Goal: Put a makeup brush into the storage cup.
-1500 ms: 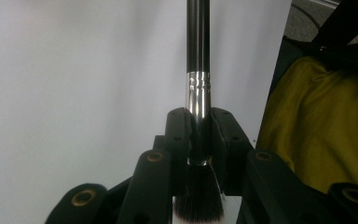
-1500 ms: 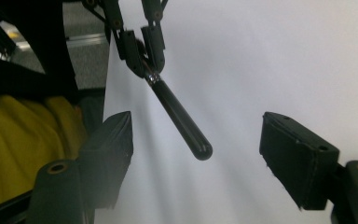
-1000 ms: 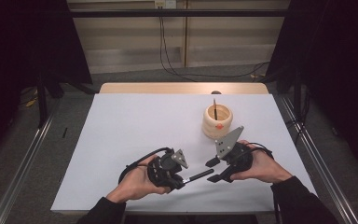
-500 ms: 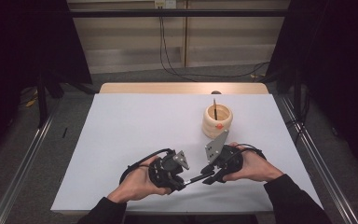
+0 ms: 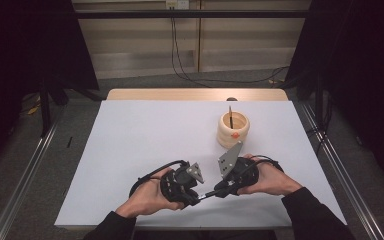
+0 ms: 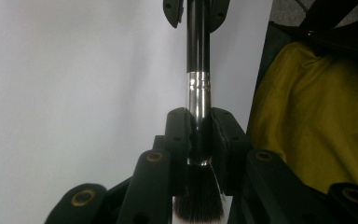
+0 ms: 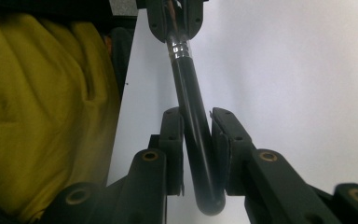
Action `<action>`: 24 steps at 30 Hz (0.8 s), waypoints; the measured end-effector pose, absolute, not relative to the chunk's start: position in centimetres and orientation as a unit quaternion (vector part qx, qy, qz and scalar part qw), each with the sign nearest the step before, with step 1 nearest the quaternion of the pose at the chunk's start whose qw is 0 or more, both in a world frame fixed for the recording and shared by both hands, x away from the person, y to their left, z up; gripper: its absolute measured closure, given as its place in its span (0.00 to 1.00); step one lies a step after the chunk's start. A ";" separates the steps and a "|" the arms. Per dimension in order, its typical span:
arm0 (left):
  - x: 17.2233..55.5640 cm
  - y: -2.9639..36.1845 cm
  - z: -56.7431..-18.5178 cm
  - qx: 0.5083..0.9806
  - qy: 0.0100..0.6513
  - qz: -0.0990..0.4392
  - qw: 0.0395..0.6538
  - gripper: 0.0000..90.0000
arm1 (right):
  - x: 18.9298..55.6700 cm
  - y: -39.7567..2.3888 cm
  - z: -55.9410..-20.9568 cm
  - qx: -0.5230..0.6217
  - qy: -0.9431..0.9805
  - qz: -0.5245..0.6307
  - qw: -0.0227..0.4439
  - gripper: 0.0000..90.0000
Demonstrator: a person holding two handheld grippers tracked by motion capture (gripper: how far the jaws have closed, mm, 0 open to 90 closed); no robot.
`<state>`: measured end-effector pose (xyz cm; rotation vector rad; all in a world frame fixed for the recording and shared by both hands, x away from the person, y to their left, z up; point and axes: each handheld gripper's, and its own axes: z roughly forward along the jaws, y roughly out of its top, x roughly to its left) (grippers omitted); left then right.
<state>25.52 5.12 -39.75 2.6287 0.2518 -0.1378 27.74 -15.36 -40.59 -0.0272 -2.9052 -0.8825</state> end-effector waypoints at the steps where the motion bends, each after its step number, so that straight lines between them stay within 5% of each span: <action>1: 25.5 5.1 -39.8 0.964 0.090 -0.047 0.247 0.86 | 27.7 -15.4 -40.6 -0.008 -0.956 -0.289 0.056 0.85; 13: 25.8 5.6 -39.8 0.958 0.079 -0.050 0.271 0.84 | 27.4 -15.6 -40.4 0.006 -0.953 -0.298 0.056 0.88; 24: 25.8 5.4 -39.7 0.955 0.077 -0.038 0.284 0.56 | 27.5 -16.0 -40.3 -0.003 -0.952 -0.304 0.046 0.88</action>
